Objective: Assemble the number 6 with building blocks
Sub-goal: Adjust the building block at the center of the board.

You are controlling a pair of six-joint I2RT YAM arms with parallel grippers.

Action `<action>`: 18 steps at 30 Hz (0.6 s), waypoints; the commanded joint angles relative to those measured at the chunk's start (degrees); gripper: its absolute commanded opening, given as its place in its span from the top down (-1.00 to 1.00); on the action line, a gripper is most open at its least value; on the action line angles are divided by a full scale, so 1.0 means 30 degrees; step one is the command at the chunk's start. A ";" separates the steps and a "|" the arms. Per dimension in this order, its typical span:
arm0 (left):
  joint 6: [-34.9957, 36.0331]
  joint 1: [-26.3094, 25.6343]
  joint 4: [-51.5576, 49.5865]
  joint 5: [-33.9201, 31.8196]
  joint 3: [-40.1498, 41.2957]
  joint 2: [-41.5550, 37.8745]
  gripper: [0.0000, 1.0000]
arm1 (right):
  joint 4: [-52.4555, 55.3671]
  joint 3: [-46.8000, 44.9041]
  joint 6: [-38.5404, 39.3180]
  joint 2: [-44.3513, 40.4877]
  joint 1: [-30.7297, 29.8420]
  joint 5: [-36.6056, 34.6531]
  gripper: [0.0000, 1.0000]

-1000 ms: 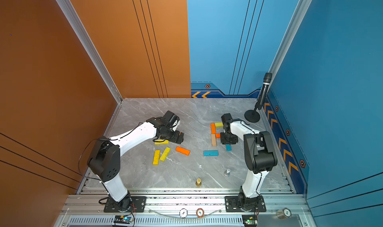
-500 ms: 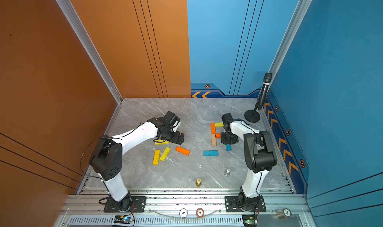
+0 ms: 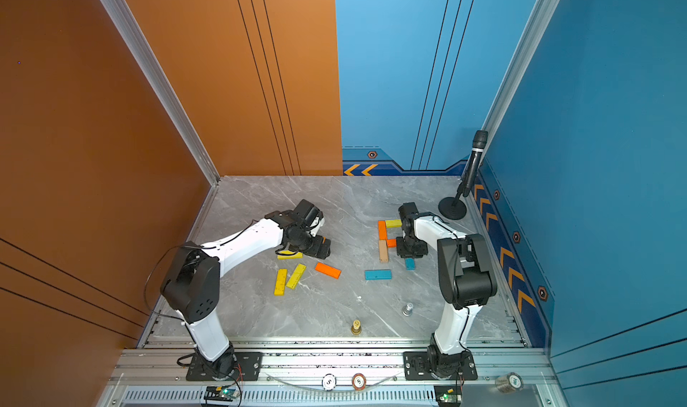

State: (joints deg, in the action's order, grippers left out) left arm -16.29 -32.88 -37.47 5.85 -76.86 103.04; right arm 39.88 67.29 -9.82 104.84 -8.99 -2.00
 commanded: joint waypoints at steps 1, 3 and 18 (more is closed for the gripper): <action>-0.0048 0.0186 -0.0044 0.0353 -0.0338 0.0281 -0.89 | -0.0021 0.0613 0.0172 0.0374 0.0075 0.0329 0.30; -0.0047 0.0184 -0.0046 0.0320 -0.0332 0.0224 -0.89 | 0.0147 0.0627 0.0133 0.0253 0.0029 0.0221 0.25; -0.0252 0.0012 -0.0074 -0.0318 -0.0103 -0.0472 -0.90 | 0.0923 -0.2175 -0.4416 -0.6699 -0.3804 -0.1689 -0.49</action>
State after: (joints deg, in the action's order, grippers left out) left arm -16.51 -32.91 -37.23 5.98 -76.86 103.04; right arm 40.12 64.07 -17.21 87.07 -16.88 -4.75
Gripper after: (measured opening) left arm 0.947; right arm 0.732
